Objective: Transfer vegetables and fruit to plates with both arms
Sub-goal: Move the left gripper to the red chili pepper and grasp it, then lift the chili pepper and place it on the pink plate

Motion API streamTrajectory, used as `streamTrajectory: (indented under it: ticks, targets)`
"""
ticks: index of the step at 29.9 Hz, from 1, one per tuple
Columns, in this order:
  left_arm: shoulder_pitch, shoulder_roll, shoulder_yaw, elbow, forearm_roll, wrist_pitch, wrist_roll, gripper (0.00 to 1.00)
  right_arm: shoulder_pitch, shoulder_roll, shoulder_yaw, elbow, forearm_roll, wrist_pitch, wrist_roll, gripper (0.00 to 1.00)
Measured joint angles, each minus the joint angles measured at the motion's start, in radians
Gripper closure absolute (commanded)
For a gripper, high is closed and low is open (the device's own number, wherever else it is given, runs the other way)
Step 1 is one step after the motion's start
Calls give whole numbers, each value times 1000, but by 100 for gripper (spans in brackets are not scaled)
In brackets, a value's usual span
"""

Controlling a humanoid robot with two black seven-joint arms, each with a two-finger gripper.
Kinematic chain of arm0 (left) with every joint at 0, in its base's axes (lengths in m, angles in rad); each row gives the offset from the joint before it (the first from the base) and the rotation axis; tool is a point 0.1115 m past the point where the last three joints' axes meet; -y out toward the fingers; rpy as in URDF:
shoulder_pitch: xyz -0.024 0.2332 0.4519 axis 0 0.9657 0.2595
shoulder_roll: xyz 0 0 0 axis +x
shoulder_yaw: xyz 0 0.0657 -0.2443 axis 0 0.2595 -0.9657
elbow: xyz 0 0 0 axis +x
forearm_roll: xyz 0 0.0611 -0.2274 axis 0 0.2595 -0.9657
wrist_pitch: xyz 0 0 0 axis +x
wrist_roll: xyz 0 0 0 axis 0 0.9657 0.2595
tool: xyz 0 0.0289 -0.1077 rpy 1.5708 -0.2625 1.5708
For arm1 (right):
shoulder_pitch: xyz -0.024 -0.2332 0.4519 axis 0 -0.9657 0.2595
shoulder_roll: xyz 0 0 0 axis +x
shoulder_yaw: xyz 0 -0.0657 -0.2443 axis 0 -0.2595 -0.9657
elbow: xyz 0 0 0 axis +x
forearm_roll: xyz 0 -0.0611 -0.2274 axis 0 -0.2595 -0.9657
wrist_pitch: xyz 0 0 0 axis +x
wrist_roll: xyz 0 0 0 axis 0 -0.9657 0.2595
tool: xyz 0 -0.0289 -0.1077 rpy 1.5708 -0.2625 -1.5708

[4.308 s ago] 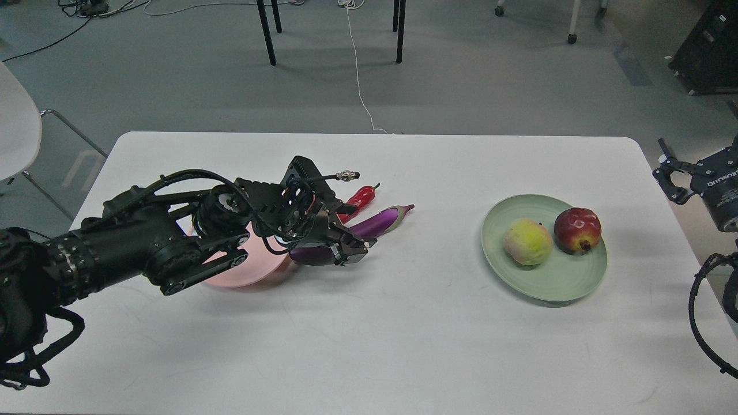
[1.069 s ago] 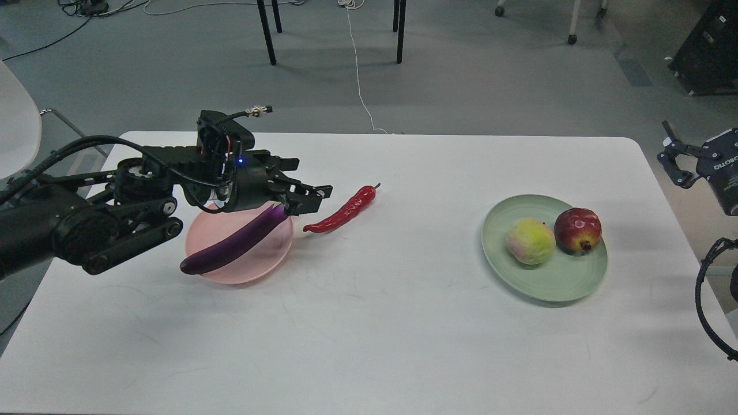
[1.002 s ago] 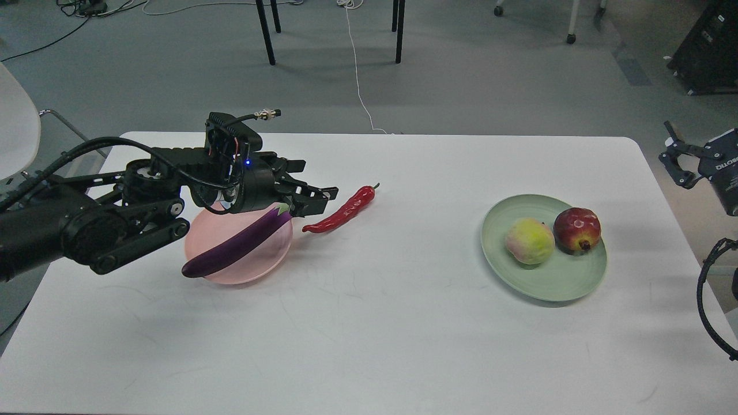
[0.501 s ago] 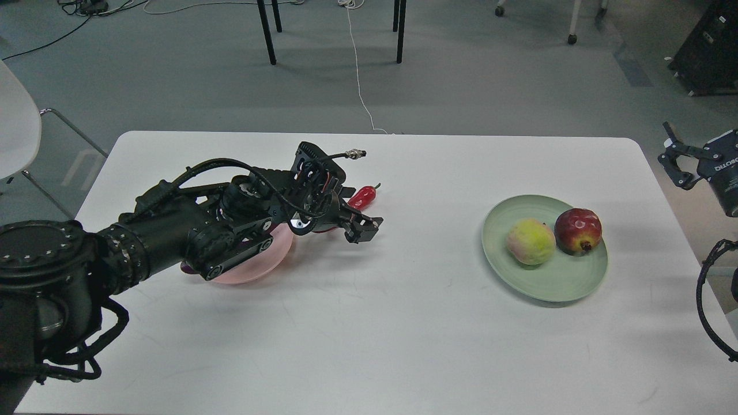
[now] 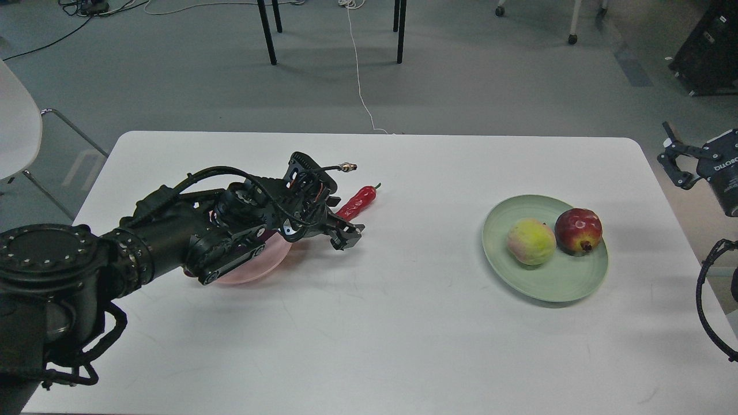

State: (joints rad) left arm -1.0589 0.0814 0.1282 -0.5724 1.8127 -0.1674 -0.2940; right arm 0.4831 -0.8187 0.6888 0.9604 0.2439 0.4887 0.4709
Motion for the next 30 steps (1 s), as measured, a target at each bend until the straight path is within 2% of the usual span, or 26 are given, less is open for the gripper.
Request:
streamTrajectory:
  ticks: [5, 8, 13, 20, 23, 30]
  targets:
    - [0, 0, 1, 0, 1, -6, 0, 47, 0, 0, 1, 0, 0, 0, 0, 2]
    - [0, 0, 1, 0, 1, -7, 0, 55, 0, 0, 1, -1, 0, 0, 0, 2]
    - [0, 0, 14, -1, 0, -7, -19, 67, 1, 1, 1, -2, 0, 0, 0, 2]
    - [-11, -3, 24, -6, -3, -5, -30, 75, 3, 1, 2, -2, 0, 0, 0, 2]
    - [-12, -4, 24, -11, -3, -5, -31, 88, 3, 1, 2, -2, 0, 0, 0, 2]
    - [-19, -3, 23, -21, -2, -6, -68, 90, 4, -2, 3, -2, 0, 0, 0, 2]
